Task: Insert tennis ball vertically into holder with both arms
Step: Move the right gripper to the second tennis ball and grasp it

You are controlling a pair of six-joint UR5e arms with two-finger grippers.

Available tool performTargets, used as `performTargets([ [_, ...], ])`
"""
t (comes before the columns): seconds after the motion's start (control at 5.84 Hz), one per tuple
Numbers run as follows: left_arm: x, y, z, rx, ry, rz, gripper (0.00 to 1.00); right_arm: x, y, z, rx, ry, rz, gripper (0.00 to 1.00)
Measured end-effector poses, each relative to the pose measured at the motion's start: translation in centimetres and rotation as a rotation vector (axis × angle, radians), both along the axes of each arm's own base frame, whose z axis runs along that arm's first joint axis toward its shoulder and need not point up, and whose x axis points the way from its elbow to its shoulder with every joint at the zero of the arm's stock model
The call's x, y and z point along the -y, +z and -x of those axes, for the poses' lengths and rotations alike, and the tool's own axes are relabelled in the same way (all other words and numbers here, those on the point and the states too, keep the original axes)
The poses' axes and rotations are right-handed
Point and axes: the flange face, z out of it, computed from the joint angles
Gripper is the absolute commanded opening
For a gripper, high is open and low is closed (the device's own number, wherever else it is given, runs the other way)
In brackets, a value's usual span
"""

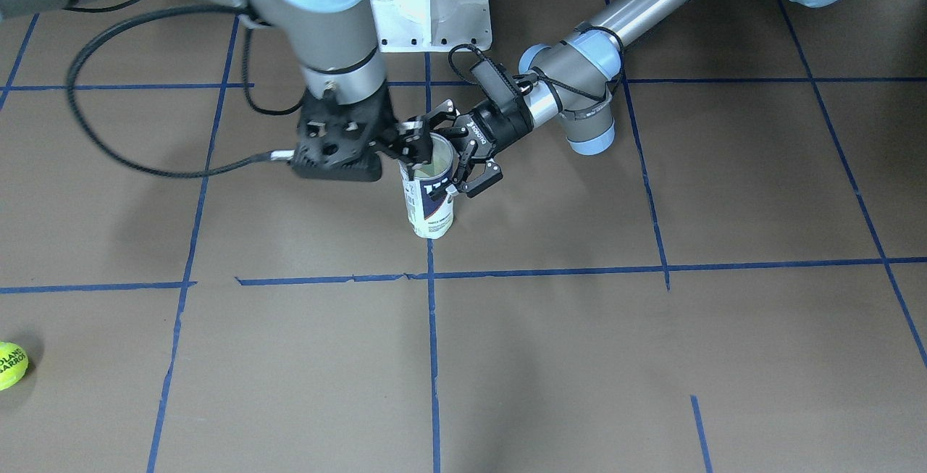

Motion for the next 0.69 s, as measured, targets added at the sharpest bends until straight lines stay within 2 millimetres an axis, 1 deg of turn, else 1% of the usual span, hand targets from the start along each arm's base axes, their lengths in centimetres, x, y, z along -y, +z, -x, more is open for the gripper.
performTargets([
  [0.17, 0.0, 0.0, 0.0, 0.0, 0.0, 0.0, 0.77, 2.4, 4.0, -3.3, -0.031, -0.054, -0.046, 1.0],
  [0.34, 0.0, 0.0, 0.0, -0.001, 0.0, 0.0, 0.77, 4.7, 8.2, -7.4, -0.065, -0.11, -0.1, 1.0],
  [0.51, 0.0, 0.0, 0.0, -0.001, 0.0, 0.0, 0.77, 6.1, 12.2, -11.0, -0.092, -0.156, -0.146, 1.0],
  [0.69, 0.0, 0.0, 0.0, -0.001, 0.0, 0.0, 0.77, 6.7, 16.7, -13.8, -0.103, -0.19, -0.19, 1.0],
])
